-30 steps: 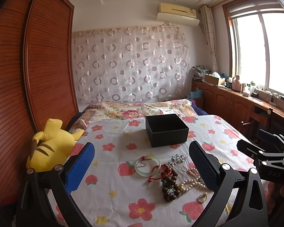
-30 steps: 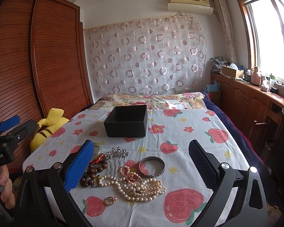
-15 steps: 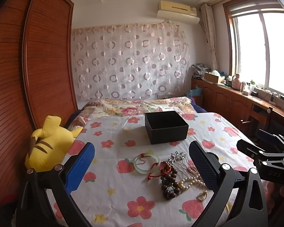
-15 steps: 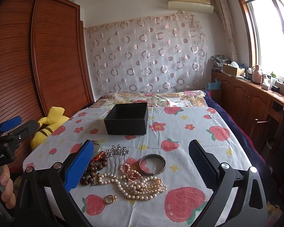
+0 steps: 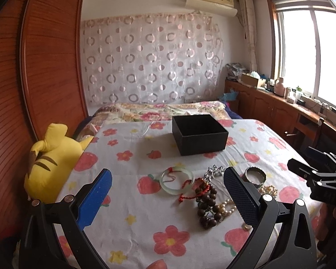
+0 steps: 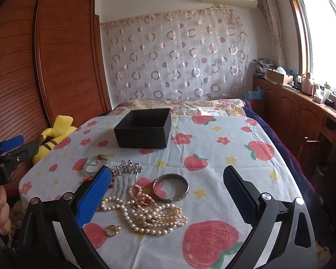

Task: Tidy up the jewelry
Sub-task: 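Grasp the green jade bangle with the left tool while the right tool grasps the silver bangle, then carry both bangles into the black box and open both tools to release them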

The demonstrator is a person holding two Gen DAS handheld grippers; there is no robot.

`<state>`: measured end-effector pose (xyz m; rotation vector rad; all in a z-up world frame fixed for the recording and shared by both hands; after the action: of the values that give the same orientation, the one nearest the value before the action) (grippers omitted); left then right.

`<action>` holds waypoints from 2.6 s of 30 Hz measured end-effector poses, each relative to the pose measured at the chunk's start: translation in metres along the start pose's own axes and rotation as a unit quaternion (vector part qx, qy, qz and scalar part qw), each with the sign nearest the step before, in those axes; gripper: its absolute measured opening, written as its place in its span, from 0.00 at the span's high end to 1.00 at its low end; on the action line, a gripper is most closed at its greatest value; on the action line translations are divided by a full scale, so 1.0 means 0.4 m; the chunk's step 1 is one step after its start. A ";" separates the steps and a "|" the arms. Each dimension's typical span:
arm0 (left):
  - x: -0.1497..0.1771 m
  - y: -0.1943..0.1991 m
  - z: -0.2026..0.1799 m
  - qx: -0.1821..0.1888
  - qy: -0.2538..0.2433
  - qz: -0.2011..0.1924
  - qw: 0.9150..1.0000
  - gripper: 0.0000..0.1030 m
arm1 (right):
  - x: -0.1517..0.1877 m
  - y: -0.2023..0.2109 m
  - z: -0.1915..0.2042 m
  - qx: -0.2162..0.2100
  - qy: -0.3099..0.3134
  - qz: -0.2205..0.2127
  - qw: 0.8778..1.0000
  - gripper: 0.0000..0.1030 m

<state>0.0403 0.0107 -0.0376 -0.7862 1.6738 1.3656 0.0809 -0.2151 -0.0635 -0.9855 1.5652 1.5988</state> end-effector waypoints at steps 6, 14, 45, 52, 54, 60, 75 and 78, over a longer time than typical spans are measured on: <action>0.015 -0.058 0.043 0.012 0.013 0.035 0.999 0.06 | 0.007 -0.073 -0.012 -0.012 0.026 0.034 0.999 0.20; 0.040 -0.138 0.084 0.040 0.011 0.081 0.996 0.06 | 0.037 -0.200 -0.013 -0.051 0.064 0.112 0.990 0.47; 0.031 -0.444 0.133 0.093 -0.013 0.222 0.970 0.81 | 0.010 -0.324 -0.032 -0.068 0.093 0.162 0.980 0.95; 0.030 -0.428 0.119 0.091 -0.035 0.208 0.973 0.94 | -0.053 -0.302 -0.013 -0.077 0.095 0.126 0.984 0.95; 0.023 -0.419 0.124 0.094 -0.031 0.198 0.975 0.94 | -0.071 -0.302 -0.001 -0.080 0.098 0.118 0.985 0.95; -0.017 -0.374 0.139 0.096 -0.019 0.157 0.983 0.94 | -0.133 -0.313 0.049 -0.086 0.106 0.099 0.986 0.95; -0.143 -0.330 0.180 0.089 0.001 0.082 0.993 0.94 | -0.254 -0.497 0.162 -0.060 0.119 0.109 0.985 0.95; -0.157 -0.336 0.181 0.089 0.001 0.080 0.993 0.94 | -0.261 -0.543 0.168 -0.052 0.119 0.121 0.984 0.95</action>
<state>0.2001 0.0504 -0.0506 -0.5628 1.8638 1.3001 0.3174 -0.1349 -0.0770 -1.1106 1.8354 1.7967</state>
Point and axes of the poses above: each gripper's, at about its wrist camera, not at the fingertips, and y roughly against the way its jaws point, z to its left, x to its underside, the point moved 2 cm from there along -y, roughly the way its jaws point, and after that the axes turned 11 degrees about x, right-handed, at the moved point
